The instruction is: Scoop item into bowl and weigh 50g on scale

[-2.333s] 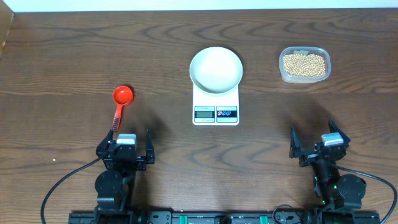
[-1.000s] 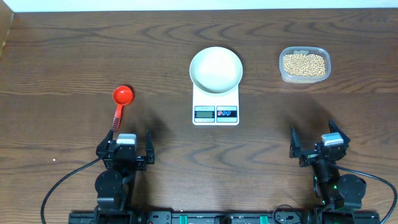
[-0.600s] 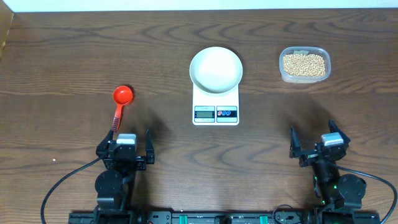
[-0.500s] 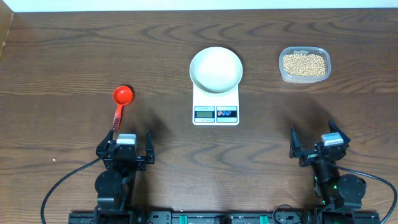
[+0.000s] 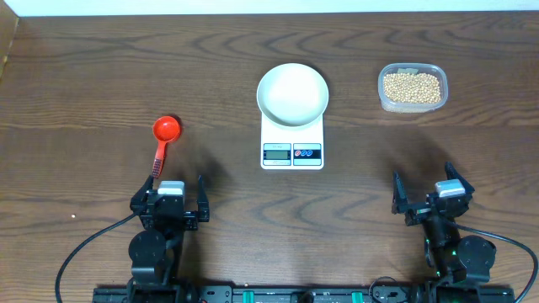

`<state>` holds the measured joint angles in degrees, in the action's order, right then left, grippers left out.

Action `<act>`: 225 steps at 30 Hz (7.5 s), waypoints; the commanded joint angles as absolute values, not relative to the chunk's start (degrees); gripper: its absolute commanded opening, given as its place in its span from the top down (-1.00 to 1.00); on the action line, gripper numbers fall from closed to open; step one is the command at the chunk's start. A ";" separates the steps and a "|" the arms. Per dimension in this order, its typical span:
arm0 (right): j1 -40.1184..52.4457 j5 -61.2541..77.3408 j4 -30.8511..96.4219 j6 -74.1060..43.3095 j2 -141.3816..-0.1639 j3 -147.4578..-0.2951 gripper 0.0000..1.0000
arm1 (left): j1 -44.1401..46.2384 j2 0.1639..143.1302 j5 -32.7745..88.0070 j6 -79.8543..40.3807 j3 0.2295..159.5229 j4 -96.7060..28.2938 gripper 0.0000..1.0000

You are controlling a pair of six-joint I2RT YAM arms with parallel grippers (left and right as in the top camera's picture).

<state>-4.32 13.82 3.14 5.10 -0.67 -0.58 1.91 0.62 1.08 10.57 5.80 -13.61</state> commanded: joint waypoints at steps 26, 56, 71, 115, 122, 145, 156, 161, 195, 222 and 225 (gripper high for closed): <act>-3.97 13.45 3.16 5.89 -0.38 -0.32 -0.98 | 1.67 47.68 4.93 8.73 48.29 -22.96 -0.98; -3.97 13.47 3.16 5.87 -0.38 -0.32 -0.99 | -3.73 91.00 12.43 6.92 102.85 -66.28 -0.98; -3.97 13.47 3.16 5.87 -0.38 -0.32 -0.98 | -13.76 109.80 13.50 19.62 102.39 -67.51 -0.96; -3.97 13.45 3.16 5.87 -0.38 -0.32 -0.99 | -17.45 125.51 12.80 27.73 101.12 -58.76 -0.26; -3.97 13.47 3.16 5.87 -0.38 -0.32 -0.98 | -17.28 125.56 13.96 27.83 97.67 -55.77 -0.18; -3.97 13.45 3.16 5.89 -0.38 -0.32 -0.98 | -17.28 125.62 14.59 27.51 93.27 -49.36 0.59; -3.97 13.47 3.16 5.87 -0.38 -0.32 -0.99 | -17.34 125.08 14.57 2.85 96.99 -47.37 0.85; -3.97 13.45 3.16 5.89 -0.38 -0.32 -0.98 | -17.34 122.17 14.57 -25.78 100.36 -47.22 0.85; -4.03 16.27 -9.41 -7.44 -2.63 -0.45 -0.98 | 1.21 109.60 36.86 -74.91 100.42 -43.97 0.86; -1.23 58.74 -7.01 -18.94 -83.83 -70.02 -0.99 | 6.83 109.60 27.55 -79.31 100.42 -42.92 0.86; 1.23 62.92 -7.03 -23.29 -90.74 -77.12 -0.98 | 6.83 109.60 27.33 -80.95 100.42 -42.89 0.86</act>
<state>-1.39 53.80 -7.16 -16.71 -85.45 -70.76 6.85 110.98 29.36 -78.17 99.15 -43.00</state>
